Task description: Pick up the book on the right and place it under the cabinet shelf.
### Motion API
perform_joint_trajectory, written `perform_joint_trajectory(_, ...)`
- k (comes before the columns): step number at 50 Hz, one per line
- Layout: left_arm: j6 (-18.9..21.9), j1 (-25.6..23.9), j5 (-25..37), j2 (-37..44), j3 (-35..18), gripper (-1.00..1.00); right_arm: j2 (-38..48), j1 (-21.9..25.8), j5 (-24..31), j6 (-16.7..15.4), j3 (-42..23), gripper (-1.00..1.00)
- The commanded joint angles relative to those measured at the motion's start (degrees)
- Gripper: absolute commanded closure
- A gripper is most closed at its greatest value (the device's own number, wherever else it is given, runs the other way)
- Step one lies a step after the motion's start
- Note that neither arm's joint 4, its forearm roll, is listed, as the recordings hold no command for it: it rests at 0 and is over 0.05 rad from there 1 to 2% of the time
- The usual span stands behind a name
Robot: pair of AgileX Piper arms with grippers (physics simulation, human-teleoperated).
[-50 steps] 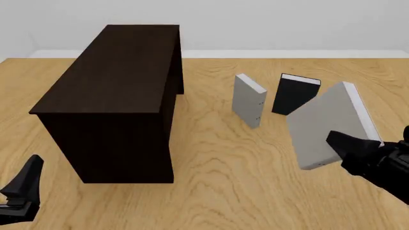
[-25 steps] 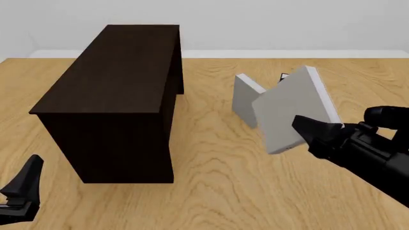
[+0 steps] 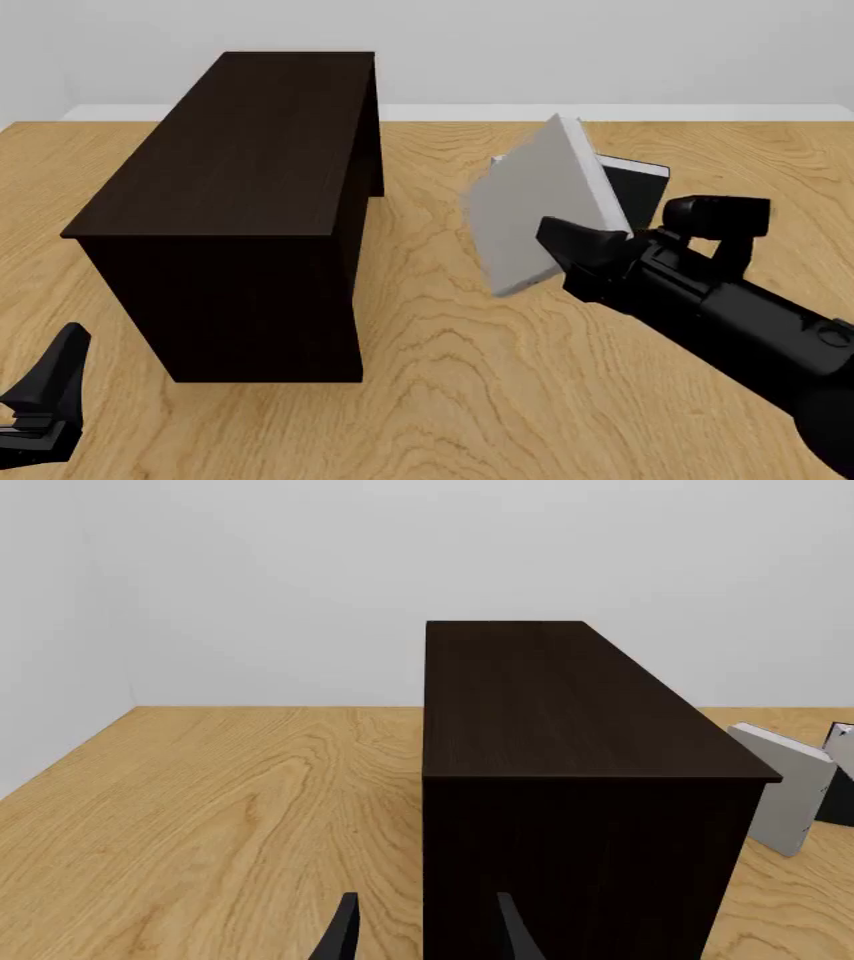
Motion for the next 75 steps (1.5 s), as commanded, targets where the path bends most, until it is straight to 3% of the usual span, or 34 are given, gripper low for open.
perform_joint_trajectory(1, 0.00, 0.01, -0.09, 0.03, 0.05, -1.00, 7.03, 2.72, -6.30, 1.97, -2.70, 1.00)
perform_joint_trajectory(22, 0.02, 0.02, -0.07, 0.00, 0.05, -1.00, 17.25, 4.24, -17.92, 5.04, -4.36, 1.00)
perform_joint_trajectory(34, 0.02, 0.00, -0.08, 0.04, 0.05, -1.00, 25.48, 5.16, -28.90, 9.34, -3.48, 1.00)
perform_joint_trajectory(47, 0.01, 0.02, -0.06, -0.05, 0.04, -1.00, 31.87, 6.24, -37.07, 12.75, -3.57, 1.00)
perform_joint_trajectory(75, 0.01, 0.05, 0.21, -0.37, 0.11, -1.00, 41.60, 7.01, -48.04, 17.24, -4.02, 1.00)
